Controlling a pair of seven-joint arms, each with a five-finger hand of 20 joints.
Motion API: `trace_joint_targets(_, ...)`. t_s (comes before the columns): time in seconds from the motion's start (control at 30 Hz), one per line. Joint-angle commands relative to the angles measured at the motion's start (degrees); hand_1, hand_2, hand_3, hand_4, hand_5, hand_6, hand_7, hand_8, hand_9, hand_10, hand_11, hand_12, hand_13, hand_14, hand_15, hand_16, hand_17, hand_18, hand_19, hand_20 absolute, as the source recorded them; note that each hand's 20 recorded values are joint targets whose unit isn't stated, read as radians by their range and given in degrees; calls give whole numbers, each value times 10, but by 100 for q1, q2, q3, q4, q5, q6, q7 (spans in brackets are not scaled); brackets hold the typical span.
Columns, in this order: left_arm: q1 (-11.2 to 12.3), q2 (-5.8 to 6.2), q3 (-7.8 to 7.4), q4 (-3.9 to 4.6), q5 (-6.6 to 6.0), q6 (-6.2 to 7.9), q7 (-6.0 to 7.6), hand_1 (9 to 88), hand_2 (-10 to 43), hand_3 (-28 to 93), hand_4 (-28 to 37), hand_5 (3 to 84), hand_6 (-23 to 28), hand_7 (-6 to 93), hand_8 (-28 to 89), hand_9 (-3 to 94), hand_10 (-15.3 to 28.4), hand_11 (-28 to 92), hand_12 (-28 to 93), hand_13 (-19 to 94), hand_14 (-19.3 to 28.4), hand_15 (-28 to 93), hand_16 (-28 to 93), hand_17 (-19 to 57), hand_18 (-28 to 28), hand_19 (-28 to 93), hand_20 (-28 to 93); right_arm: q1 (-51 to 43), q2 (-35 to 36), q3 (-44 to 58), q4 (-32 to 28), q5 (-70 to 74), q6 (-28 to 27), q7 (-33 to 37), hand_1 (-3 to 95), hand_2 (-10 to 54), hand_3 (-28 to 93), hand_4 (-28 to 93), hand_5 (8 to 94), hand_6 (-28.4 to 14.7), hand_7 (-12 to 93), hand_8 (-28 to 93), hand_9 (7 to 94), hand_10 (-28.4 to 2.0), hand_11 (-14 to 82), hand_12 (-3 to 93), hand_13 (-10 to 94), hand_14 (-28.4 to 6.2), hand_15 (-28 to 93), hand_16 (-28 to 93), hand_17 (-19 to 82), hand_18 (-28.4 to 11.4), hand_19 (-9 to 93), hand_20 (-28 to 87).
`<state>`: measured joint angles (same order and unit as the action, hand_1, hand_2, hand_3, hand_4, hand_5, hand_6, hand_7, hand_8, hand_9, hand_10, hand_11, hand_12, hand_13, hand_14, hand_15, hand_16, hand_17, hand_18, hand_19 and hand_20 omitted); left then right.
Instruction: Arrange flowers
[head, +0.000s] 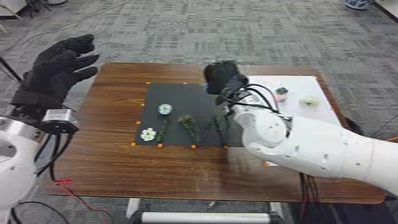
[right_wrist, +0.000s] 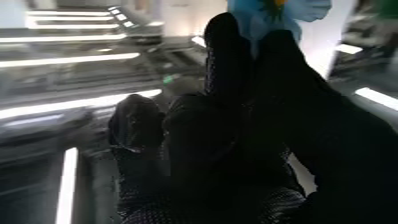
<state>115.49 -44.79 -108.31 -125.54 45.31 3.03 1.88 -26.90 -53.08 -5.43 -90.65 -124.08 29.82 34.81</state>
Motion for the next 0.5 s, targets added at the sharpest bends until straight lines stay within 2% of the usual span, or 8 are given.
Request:
trace_joint_targets(0.03, -279, 56, 212, 120, 1, -91, -12, 259, -58, 710, -261, 250, 26, 250, -121, 188, 100, 211, 188, 106, 128, 402, -30, -101, 204, 408, 89, 157, -692, -172, 563, 213, -576, -374, 488, -95, 866, -283, 776, 29, 395, -19, 865, -39, 195, 516, 743, -42, 780, 333, 416, -200, 932, 569)
trace_joint_targets(0.07, -265, 62, 198, 109, -12, -97, 17, 259, -59, 711, -261, 251, 26, 251, -121, 188, 100, 211, 188, 106, 128, 403, -30, -101, 204, 408, 89, 245, -775, -305, 640, 248, -561, -358, 488, -95, 864, -283, 779, 31, 393, -22, 867, -39, 193, 512, 743, -42, 780, 333, 415, -201, 932, 567)
trace_joint_targets(0.1, -238, 54, 183, 86, -4, -76, 4, 259, -59, 711, -261, 252, 27, 250, -122, 189, 101, 212, 188, 106, 129, 404, -30, -101, 204, 408, 89, 91, -911, -55, 947, 176, -726, -697, 489, -95, 863, -283, 783, 32, 389, -24, 869, -39, 191, 509, 743, -43, 780, 332, 414, -201, 932, 566)
trace_joint_targets(0.13, -142, 43, 114, 38, 1, -86, 55, 259, -59, 711, -262, 253, 28, 250, -122, 189, 102, 213, 188, 106, 129, 406, -30, -101, 204, 408, 89, 220, -969, -273, 960, 252, -650, -632, 489, -95, 862, -283, 785, 32, 386, -25, 870, -40, 190, 509, 743, -43, 780, 331, 415, -201, 932, 565)
trace_joint_targets(0.23, -229, 67, 182, 70, 3, -97, 37, 260, -59, 710, -263, 254, 29, 250, -121, 190, 104, 218, 187, 106, 131, 414, -30, -100, 205, 408, 90, 242, -1094, -393, 1013, 243, -742, -566, 490, -95, 862, -283, 790, 33, 381, -26, 875, -38, 185, 503, 743, -43, 781, 330, 415, -201, 932, 565)
trace_joint_targets(0.37, -240, 61, 193, 80, -7, -126, 29, 259, -58, 710, -264, 255, 30, 248, -121, 190, 106, 221, 185, 106, 132, 418, -35, -100, 206, 410, 90, 148, -1239, -326, 1057, 205, -986, -508, 491, -95, 861, -283, 793, 34, 376, -26, 878, -37, 180, 502, 743, -43, 782, 328, 415, -201, 932, 566)
trace_joint_targets(0.5, -281, 72, 233, 93, -8, -136, 44, 260, -55, 704, -264, 255, 31, 249, -120, 191, 108, 223, 184, 107, 134, 426, -37, -100, 207, 413, 90, 164, -1327, -378, 1063, 225, -971, -509, 491, -95, 862, -283, 795, 35, 374, -28, 881, -35, 174, 500, 743, -44, 784, 327, 415, -202, 932, 568)
